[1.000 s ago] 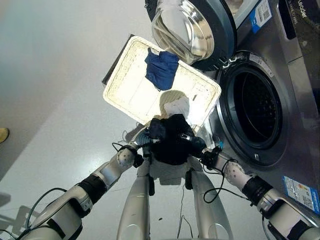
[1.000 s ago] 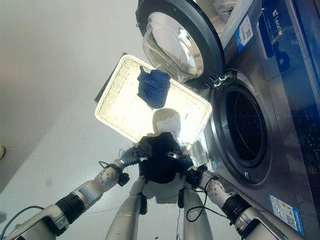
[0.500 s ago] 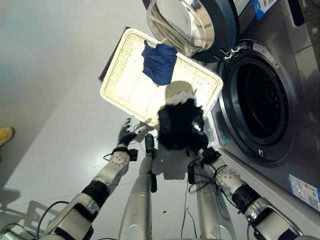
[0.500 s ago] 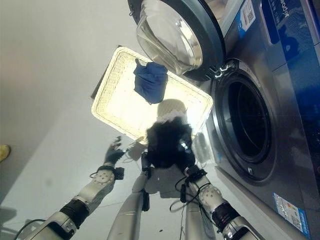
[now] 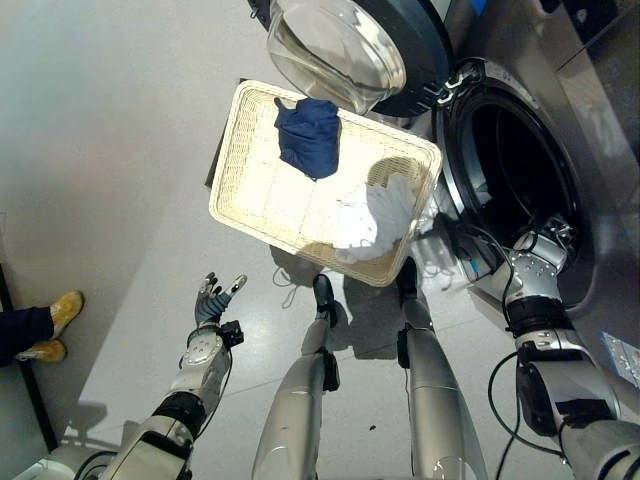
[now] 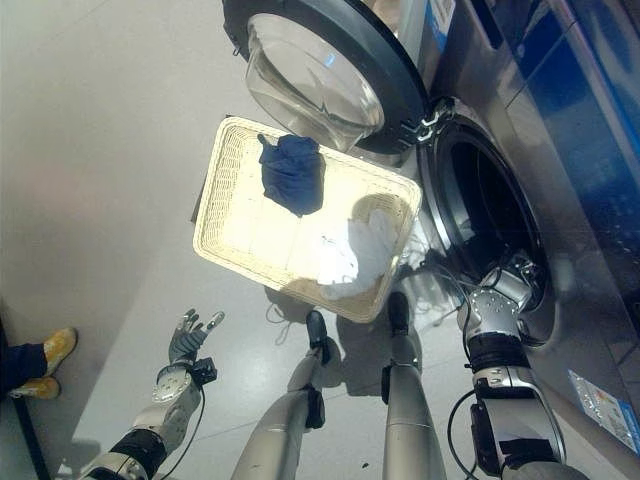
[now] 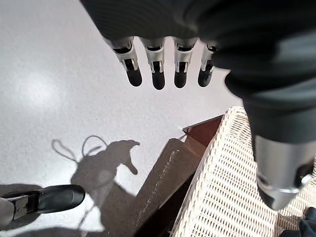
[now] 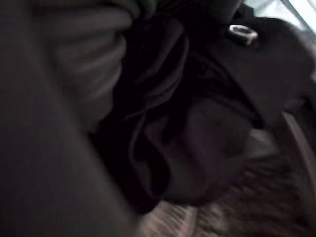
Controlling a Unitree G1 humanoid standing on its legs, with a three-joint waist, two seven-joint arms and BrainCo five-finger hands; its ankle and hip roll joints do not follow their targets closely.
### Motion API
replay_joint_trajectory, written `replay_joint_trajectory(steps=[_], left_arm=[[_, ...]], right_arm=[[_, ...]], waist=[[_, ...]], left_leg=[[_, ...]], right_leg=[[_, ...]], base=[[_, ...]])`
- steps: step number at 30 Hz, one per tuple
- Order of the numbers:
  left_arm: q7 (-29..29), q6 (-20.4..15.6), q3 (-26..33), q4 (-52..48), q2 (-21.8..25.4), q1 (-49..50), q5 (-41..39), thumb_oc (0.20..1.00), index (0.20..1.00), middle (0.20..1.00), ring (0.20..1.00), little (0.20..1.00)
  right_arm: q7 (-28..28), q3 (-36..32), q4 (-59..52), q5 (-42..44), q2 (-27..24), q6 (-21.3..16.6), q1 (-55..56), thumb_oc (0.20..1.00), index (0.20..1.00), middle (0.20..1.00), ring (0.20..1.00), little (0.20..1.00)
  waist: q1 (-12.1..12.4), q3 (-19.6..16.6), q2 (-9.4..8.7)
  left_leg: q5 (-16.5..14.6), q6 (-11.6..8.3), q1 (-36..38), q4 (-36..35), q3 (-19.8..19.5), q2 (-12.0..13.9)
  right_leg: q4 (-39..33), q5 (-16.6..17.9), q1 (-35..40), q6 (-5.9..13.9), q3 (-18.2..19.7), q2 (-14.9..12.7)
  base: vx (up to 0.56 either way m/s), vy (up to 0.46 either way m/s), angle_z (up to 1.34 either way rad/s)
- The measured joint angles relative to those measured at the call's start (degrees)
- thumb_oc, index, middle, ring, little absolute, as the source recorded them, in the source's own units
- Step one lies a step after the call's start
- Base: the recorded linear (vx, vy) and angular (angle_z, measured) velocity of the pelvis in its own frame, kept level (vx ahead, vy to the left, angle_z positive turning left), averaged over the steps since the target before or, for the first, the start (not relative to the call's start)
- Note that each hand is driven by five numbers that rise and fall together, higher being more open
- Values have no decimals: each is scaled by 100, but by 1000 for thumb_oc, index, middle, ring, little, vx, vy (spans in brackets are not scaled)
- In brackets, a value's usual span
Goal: Put the clothes into the washing machine.
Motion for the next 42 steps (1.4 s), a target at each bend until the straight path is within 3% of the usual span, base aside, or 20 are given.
replay_joint_trajectory(steps=[3, 4, 5, 6, 8, 17, 19, 20, 25, 31, 35, 42], left_arm=[[-38, 150, -67, -121, 83, -180, 13, 1000, 1000, 1000, 1000, 1000], [-47, 170, -77, -170, 119, -191, 19, 1000, 1000, 1000, 1000, 1000], [-64, 193, -118, -214, 177, -232, 31, 1000, 1000, 1000, 1000, 1000], [-113, 284, -295, -328, 308, -288, 27, 1000, 1000, 1000, 1000, 1000], [-156, 303, -369, -417, 337, -292, 17, 1000, 1000, 1000, 1000, 1000], [-78, 310, -752, -623, 235, -289, 23, 1000, 1000, 1000, 1000, 1000], [63, 267, -768, -690, 240, -299, 32, 1000, 1000, 1000, 1000, 1000], [195, 164, -758, -854, 237, -323, 47, 1000, 1000, 1000, 1000, 1000], [1112, -177, -718, -1628, 278, -292, 709, 1000, 1000, 1000, 1000, 1000], [1821, -147, -681, -1940, 580, -723, 1755, 1000, 1000, 1000, 1000, 1000], [1996, 132, -694, -1998, 739, -1110, 2190, 1000, 1000, 1000, 1000, 1000], [2252, 820, -742, -1889, 925, -1797, 2674, 1000, 1000, 1000, 1000, 1000]], right_arm=[[-379, -93, -98, 1, -124, -891, -147, 200, 200, 200, 200, 200], [-403, -109, -121, 0, -132, -979, -177, 542, 542, 542, 542, 542], [-421, -160, -175, 0, -135, -1066, -201, 542, 542, 542, 542, 542], [-386, -166, -158, 0, -178, -1068, -198, 1000, 1000, 1000, 1000, 1000], [-271, -242, -176, 0, -182, -846, -206, 1000, 1000, 1000, 1000, 1000], [-376, -377, 54, -41, -58, 540, -230, 1000, 1000, 1000, 1000, 1000], [-323, -326, 385, -91, -16, 1290, -300, 1000, 1000, 1000, 1000, 1000], [-361, -282, 707, -30, -40, 2035, -314, 1000, 1000, 1000, 1000, 1000], [116, -232, 973, -32, 18, 3024, 215, 1000, 1000, 1000, 1000, 1000], [683, -109, 1340, -35, 14, 3391, 515, 1000, 1000, 1000, 1000, 1000], [860, 64, 1346, -122, 20, 3491, 606, 1000, 1000, 1000, 1000, 1000], [994, 744, 1306, -1228, 214, 3701, 923, 1000, 1000, 1000, 1000, 1000]], waist=[[112, 4, -7], [106, 6, -10], [106, 8, -13], [94, 9, -14], [71, 11, -18], [-81, 11, -18], [-120, 11, -18], [-150, 11, -17], [-57, 10, -17], [-67, 11, -17], [-88, 11, -18], [-308, 14, -23]], left_leg=[[25, 35, -181, -2, -18, -62], [26, 38, -214, -2, -20, -71], [26, 40, -256, -2, -22, -90], [23, 47, -300, 19, -31, -125], [-10, 216, -313, 52, -10, -165], [-11, 238, -318, 168, -53, -211], [-14, 232, -321, 189, -98, -200], [-18, 229, -396, 271, -113, -175], [-14, 192, -577, 347, -234, -99], [-12, 190, -649, 359, -308, -91], [-34, 161, -665, 357, -335, -66], [-42, 153, -710, 368, -338, -40]], right_leg=[[-49, 66, -145, 10, 10, -57], [-56, 77, -172, 22, 13, -68], [-62, 91, -212, 34, 14, -86], [-54, 95, -245, 45, 14, -122], [-57, 101, -253, 82, 15, -162], [-33, 83, -175, 159, -15, -224], [-8, 86, -165, 161, -56, -222], [-5, 112, -200, 150, -67, -207], [-8, 120, -289, 86, -188, -142], [-19, 110, -302, 56, -258, -140], [-27, 92, -303, 48, -319, -129], [-56, 110, -329, 19, -324, -102]], base=[[-2, -36, 6], [16, -27, 4], [32, -5, 4], [0, 0, 0], [16, -11, -2], [6, -25, 3], [-45, -32, 4], [-31, -33, 2], [-20, 0, 6], [-32, 35, 6], [-29, 58, 2], [-20, 87, 0]])
